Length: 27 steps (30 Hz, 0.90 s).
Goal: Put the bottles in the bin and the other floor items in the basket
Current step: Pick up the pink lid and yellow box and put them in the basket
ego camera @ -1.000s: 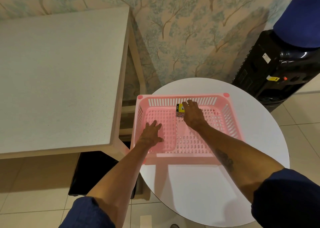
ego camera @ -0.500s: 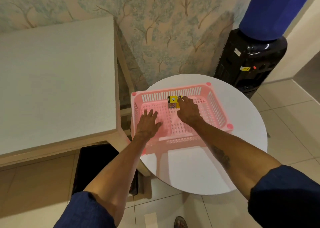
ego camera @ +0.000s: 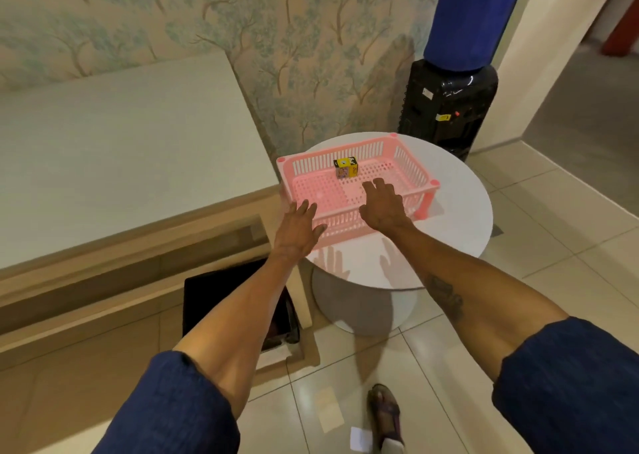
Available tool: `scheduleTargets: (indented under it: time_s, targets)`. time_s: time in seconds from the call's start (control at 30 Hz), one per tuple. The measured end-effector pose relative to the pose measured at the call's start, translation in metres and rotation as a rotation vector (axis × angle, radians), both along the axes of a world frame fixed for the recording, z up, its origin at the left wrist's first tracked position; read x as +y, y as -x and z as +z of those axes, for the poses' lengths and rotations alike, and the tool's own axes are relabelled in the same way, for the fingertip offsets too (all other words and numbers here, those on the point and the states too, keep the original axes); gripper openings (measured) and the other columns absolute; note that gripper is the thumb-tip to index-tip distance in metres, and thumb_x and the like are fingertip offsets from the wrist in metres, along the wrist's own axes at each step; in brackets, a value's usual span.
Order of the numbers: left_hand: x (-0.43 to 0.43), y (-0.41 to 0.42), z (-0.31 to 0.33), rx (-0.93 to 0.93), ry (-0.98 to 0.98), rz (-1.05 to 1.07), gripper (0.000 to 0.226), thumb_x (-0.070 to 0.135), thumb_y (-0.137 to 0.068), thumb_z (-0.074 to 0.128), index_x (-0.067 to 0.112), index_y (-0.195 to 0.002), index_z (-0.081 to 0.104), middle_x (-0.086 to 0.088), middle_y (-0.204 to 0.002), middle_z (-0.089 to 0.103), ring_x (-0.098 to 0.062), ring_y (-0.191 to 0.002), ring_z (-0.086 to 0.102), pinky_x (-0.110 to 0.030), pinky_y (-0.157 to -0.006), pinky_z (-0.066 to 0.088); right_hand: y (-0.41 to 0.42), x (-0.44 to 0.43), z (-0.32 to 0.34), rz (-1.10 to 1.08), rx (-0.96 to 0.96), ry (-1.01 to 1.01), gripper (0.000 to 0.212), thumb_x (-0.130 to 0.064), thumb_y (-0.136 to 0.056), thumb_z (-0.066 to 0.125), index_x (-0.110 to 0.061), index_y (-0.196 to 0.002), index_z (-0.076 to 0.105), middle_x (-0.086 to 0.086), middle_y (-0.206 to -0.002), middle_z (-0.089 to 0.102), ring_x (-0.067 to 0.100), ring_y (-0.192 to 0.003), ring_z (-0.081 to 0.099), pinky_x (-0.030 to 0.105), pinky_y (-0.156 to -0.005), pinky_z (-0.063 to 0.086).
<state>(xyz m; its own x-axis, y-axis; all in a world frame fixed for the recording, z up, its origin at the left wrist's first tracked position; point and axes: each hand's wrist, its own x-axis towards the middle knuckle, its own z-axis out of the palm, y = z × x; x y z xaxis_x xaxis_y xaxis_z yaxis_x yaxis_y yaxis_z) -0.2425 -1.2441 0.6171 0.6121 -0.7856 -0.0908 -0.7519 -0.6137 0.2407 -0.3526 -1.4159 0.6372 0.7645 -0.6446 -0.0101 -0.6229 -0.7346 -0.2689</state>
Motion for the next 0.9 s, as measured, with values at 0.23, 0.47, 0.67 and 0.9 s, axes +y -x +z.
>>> scheduleTargets:
  time_s: [0.23, 0.47, 0.67, 0.9]
  targets:
    - [0.066, 0.052, 0.004, -0.032, -0.135, -0.077, 0.067, 0.043, -0.102, 0.042, 0.012, -0.157, 0.02, -0.011, -0.164, 0.018, -0.036, -0.152, 0.013, -0.046, -0.123, 0.017, 0.058, 0.077, 0.007, -0.041, -0.012, -0.033, 0.055, -0.02, -0.095, 0.053, -0.01, -0.146, 0.036, 0.014, -0.15, 0.033, 0.037, -0.134, 0.036, 0.049, -0.104, 0.037]
    - [0.104, 0.109, -0.007, 0.03, -0.096, -0.051, 0.067, 0.042, -0.101, 0.047, 0.013, -0.156, 0.022, -0.011, -0.164, 0.018, -0.035, -0.152, 0.012, -0.047, -0.123, 0.019, 0.114, 0.125, 0.002, -0.059, 0.019, -0.034, 0.052, -0.016, -0.093, 0.051, -0.01, -0.143, 0.038, 0.013, -0.148, 0.036, 0.035, -0.131, 0.039, 0.047, -0.1, 0.039]
    - [0.114, 0.152, -0.021, 0.029, -0.113, -0.042, 0.067, 0.039, -0.101, 0.048, 0.012, -0.157, 0.022, -0.01, -0.165, 0.017, -0.035, -0.153, 0.009, -0.047, -0.124, 0.017, 0.16, 0.142, -0.012, -0.04, 0.038, -0.075, 0.052, -0.016, -0.095, 0.05, -0.009, -0.145, 0.037, 0.013, -0.148, 0.036, 0.034, -0.13, 0.04, 0.045, -0.101, 0.039]
    - [0.113, 0.224, -0.056, 0.028, -0.198, -0.055, 0.062, 0.024, -0.102, 0.049, 0.011, -0.157, 0.021, -0.011, -0.164, 0.017, -0.033, -0.153, 0.012, -0.046, -0.124, 0.018, 0.23, 0.144, -0.048, -0.043, 0.045, -0.164, 0.052, -0.019, -0.095, 0.053, -0.009, -0.144, 0.039, 0.015, -0.146, 0.039, 0.034, -0.13, 0.042, 0.047, -0.104, 0.041]
